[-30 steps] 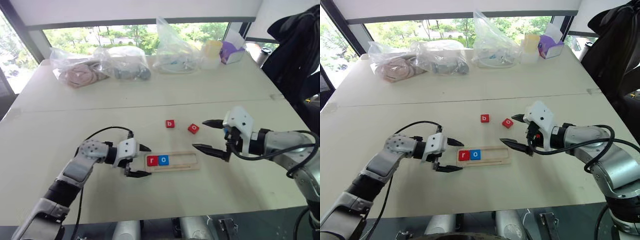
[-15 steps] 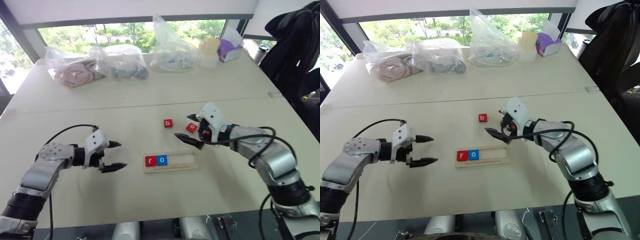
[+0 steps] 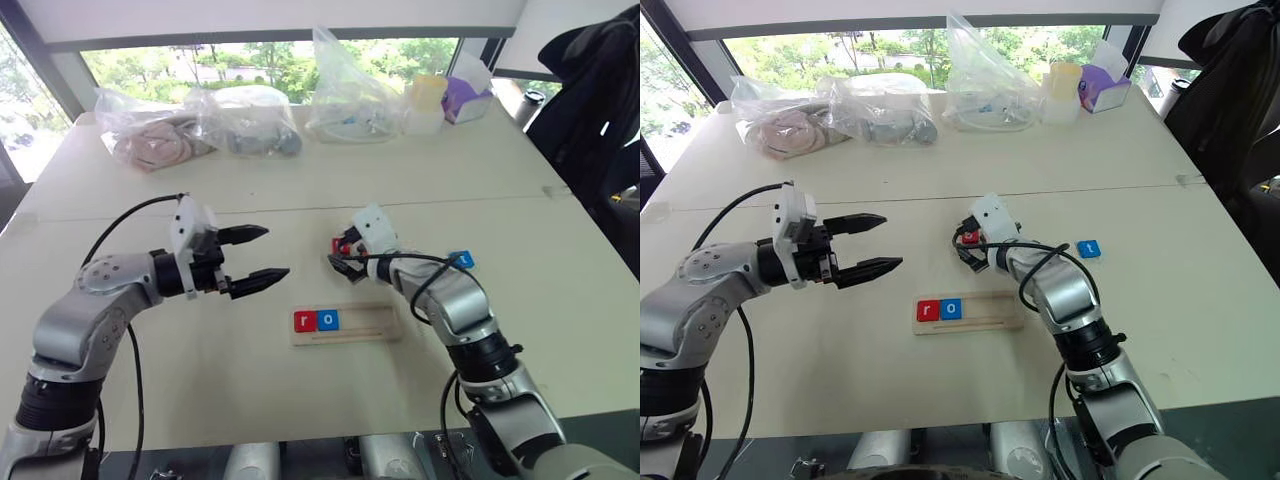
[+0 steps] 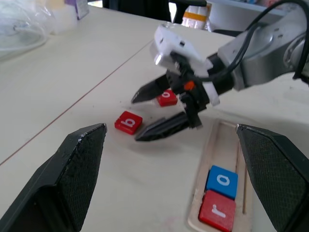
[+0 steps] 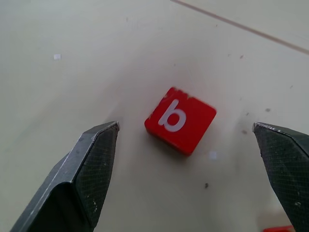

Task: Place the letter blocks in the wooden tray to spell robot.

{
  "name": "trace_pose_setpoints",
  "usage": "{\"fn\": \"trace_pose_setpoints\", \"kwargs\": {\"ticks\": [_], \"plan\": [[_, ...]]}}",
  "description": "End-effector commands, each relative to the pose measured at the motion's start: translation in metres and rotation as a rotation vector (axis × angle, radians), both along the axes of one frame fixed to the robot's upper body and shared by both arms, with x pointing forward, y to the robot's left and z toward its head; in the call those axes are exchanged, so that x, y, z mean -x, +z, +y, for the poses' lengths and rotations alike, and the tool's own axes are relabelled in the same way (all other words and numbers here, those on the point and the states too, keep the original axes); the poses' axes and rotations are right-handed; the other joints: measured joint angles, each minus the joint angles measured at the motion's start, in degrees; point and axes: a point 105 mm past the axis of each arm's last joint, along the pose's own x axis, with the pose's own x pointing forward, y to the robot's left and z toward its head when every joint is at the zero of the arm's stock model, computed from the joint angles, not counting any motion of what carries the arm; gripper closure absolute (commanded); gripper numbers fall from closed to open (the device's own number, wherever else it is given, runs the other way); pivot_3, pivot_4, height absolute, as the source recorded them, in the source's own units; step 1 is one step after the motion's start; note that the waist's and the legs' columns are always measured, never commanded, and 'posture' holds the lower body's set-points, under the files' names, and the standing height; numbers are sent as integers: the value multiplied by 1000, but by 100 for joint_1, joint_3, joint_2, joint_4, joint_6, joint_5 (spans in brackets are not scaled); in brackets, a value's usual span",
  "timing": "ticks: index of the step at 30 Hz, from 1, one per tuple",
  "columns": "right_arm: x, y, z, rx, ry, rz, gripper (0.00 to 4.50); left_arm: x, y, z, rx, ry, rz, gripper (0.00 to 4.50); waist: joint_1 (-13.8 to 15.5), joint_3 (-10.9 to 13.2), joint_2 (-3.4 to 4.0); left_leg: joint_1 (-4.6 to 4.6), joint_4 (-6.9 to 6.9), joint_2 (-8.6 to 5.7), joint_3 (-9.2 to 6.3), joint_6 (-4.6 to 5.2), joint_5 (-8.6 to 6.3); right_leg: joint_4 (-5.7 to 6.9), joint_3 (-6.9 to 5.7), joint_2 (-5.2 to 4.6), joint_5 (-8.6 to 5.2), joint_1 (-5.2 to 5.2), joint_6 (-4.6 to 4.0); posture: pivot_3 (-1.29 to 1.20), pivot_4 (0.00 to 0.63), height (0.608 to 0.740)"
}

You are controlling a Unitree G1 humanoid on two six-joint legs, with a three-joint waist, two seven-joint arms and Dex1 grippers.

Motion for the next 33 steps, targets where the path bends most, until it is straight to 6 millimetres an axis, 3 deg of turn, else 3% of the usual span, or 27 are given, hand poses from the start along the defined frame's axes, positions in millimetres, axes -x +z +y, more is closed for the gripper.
{"fn": "trace_pose_setpoints", "kwargs": {"ticks": [1,21,28,33], "plan": [[-4,13,2,-26,-27,-29,0,5,15,-3,10,-7,-59,28,-7,0,0,0,0,0,1,0,0,0,0,0,0,0,0,0,150,739],[-6,-4,34,-66,-196,67,0,9,10,-16,-3,-1,-62,28,-25,-3,-1,4,0,0,1,0,0,4,0,1,1,1,-1,0,150,739],[-5,-5,35,-9,-163,53,3366,11,5,-20,0,0,-53,0,-31,-3,-1,5,-1,0,0,0,0,4,0,1,0,1,-1,0,150,739],[1,9,20,11,-154,25,3356,15,1,-26,4,-24,-47,0,-15,-3,0,5,-1,0,0,0,0,4,0,0,0,1,-1,0,150,739]]}}
